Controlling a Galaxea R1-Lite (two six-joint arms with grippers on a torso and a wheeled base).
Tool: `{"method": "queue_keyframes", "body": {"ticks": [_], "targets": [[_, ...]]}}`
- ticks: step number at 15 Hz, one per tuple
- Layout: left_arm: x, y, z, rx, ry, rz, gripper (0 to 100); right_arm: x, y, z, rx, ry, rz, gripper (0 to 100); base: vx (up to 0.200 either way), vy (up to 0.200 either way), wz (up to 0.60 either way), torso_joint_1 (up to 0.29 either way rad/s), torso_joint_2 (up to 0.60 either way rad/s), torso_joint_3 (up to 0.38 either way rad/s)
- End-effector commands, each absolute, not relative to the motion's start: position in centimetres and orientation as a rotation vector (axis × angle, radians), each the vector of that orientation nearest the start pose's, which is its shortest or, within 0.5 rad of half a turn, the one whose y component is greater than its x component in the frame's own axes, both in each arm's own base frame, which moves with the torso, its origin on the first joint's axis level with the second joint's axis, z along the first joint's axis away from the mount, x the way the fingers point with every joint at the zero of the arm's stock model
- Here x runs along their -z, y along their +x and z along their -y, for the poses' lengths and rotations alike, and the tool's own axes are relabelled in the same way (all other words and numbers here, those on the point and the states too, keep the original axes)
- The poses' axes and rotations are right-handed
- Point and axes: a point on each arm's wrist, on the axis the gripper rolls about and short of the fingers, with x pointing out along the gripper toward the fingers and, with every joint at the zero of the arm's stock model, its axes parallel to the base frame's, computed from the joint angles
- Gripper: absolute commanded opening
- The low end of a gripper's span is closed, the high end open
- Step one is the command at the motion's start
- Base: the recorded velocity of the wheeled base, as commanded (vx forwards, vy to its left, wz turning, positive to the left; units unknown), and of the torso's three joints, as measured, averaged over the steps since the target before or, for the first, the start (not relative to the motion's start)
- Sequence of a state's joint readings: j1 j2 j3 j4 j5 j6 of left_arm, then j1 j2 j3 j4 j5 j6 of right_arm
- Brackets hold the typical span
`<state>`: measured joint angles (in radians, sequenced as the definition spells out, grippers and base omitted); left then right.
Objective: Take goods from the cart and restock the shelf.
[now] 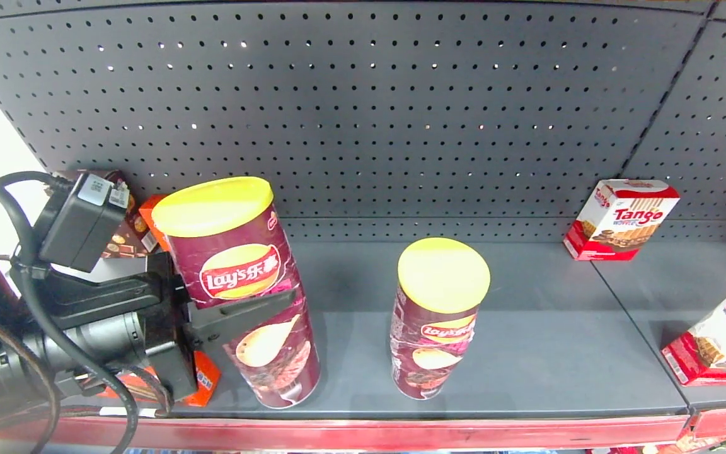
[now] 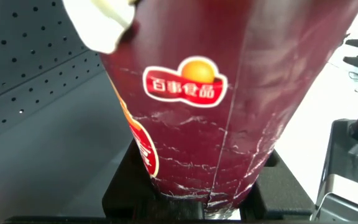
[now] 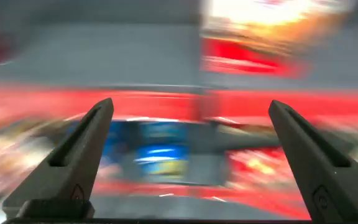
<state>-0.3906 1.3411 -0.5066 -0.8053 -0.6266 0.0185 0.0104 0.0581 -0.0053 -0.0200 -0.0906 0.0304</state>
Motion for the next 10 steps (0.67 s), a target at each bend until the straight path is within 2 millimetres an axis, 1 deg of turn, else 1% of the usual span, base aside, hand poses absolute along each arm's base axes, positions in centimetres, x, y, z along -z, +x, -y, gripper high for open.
{"method": "queue_keyframes", "body": {"ticks": [1, 4, 5, 7, 10], "targets": [[-20.92, 18.31, 9.15, 1.028, 0.013, -0.027, 0, -7.59, -2.27, 0.2, 0.09, 0.028, 0.001, 100, 0.0, 0.0, 0.0, 0.0, 0.0, 0.0], [-20.84, 18.13, 9.24, 1.034, 0.012, -0.035, 0, -7.59, -2.27, 0.19, 0.086, 0.02, 0.001, 100, 0.0, 0.0, 0.0, 0.0, 0.0, 0.0], [-21.07, 18.11, 9.61, 1.049, 0.014, -0.026, 0, -7.57, -2.27, 0.19, 0.086, 0.02, -0.001, 100, 0.0, 0.0, 0.0, 0.0, 0.0, 0.0], [-21.73, 18.64, 9.77, 1.043, 0.015, -0.008, 0, -7.57, -2.27, 0.19, 0.086, 0.02, -0.001, 100, 0.0, 0.0, 0.0, 0.0, 0.0, 0.0], [-21.56, 19.05, 10.14, 1.052, 0.015, -0.017, 0, -7.57, -2.27, 0.19, 0.086, 0.02, -0.001, 100, 0.0, 0.0, 0.0, 0.0, 0.0, 0.0]]}}
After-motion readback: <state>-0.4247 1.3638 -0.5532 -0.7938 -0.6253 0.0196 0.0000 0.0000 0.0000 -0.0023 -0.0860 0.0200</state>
